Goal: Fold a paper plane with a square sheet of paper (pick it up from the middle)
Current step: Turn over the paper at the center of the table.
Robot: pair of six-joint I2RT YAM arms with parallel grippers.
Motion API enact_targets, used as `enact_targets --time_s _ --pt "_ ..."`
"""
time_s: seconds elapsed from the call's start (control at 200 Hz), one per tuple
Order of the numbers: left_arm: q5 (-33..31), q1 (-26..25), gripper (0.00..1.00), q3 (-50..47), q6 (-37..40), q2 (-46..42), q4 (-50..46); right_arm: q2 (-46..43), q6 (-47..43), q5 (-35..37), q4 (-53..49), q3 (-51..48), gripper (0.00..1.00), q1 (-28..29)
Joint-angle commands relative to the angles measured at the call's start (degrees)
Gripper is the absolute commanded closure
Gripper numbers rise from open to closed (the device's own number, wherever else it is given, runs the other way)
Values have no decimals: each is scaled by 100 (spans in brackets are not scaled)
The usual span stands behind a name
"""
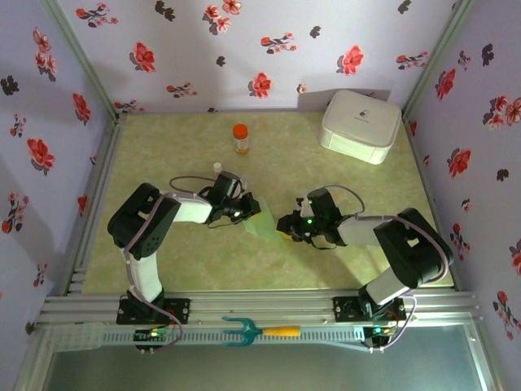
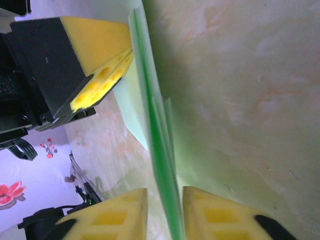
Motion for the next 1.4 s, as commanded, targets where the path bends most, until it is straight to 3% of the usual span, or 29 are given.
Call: enact_targets --time_s 0.0,0.105,0.245,0.41,0.695,1.02,1.395 --pt "-88 -9 99 49 -11 -11 -217 42 -116 -106 57 -89 83 -37" --pt "47 -9 94 60 -49 -122 -81 -5 -133 -79 23 -103 90 -46" --pt "93 -9 81 164 62 -492 -206 -194 -284 41 -260 -64 96 -46" --pt "-90 -65 70 281 458 -1230 -561 -740 -736 299 -1128 105 97 -52" --pt "-1384 -106 65 -109 1074 -2598 -1326 -2366 -2023 1927 -3130 594 98 -46" --pt "-2320 -106 65 -767 1117 -3586 -1296 -2906 -2663 2964 -4190 1153 98 67" --pt "-2375 -106 59 -793 1067 -3640 -1265 -2852 -3048 4278 -4843 1578 99 621"
